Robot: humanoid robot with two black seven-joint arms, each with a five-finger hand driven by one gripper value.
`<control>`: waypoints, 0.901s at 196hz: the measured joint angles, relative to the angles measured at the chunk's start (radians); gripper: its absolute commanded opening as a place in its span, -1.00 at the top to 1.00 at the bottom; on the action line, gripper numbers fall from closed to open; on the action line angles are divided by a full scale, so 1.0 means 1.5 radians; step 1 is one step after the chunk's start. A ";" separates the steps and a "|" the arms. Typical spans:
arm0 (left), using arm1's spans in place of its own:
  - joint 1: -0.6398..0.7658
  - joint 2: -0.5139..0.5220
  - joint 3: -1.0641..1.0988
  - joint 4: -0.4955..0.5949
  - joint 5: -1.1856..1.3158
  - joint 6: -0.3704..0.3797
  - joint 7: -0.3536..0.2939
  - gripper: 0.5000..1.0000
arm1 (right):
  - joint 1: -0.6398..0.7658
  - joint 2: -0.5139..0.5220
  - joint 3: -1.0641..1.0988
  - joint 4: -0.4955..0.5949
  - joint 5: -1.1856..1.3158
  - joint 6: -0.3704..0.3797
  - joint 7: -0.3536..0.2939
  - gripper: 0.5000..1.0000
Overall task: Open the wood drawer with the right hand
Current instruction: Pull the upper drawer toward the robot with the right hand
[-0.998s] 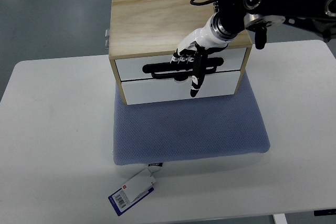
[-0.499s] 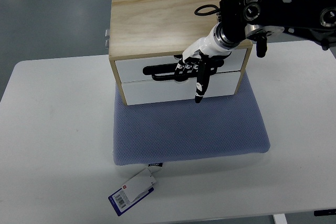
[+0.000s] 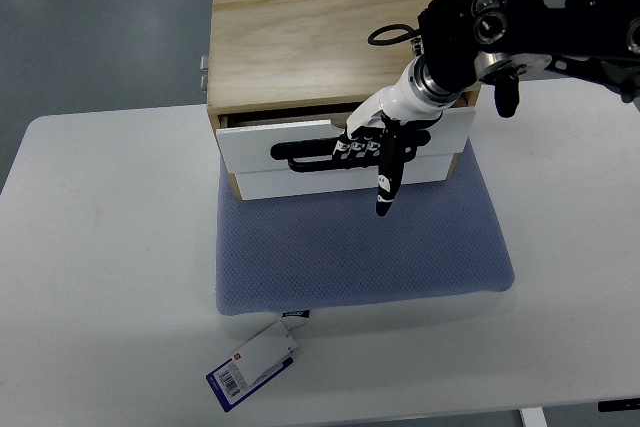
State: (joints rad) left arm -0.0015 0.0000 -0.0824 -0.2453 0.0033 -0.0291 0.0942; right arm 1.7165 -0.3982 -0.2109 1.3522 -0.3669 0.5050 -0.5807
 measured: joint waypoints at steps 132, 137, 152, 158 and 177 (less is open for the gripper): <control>0.000 0.000 0.001 0.000 0.000 0.003 0.000 -1.00 | 0.003 -0.072 0.001 0.097 0.014 0.060 0.008 -0.78; 0.000 0.000 0.001 0.000 0.000 0.003 0.000 -1.00 | 0.003 -0.074 0.001 0.100 0.017 0.063 0.008 -0.78; 0.000 0.000 0.002 0.000 0.000 0.003 0.000 -1.00 | 0.004 -0.080 0.002 0.109 0.025 0.069 0.008 -0.78; 0.000 0.000 0.002 0.000 0.000 0.003 0.000 -1.00 | 0.004 -0.082 0.002 0.113 0.028 0.070 0.009 -0.78; 0.000 0.000 0.002 0.000 0.000 0.003 0.000 -1.00 | 0.004 -0.087 0.003 0.120 0.031 0.070 0.009 -0.78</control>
State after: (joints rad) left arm -0.0015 0.0000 -0.0797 -0.2454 0.0030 -0.0240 0.0942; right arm 1.7226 -0.5281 -0.2070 1.5319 -0.3199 0.6107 -0.5672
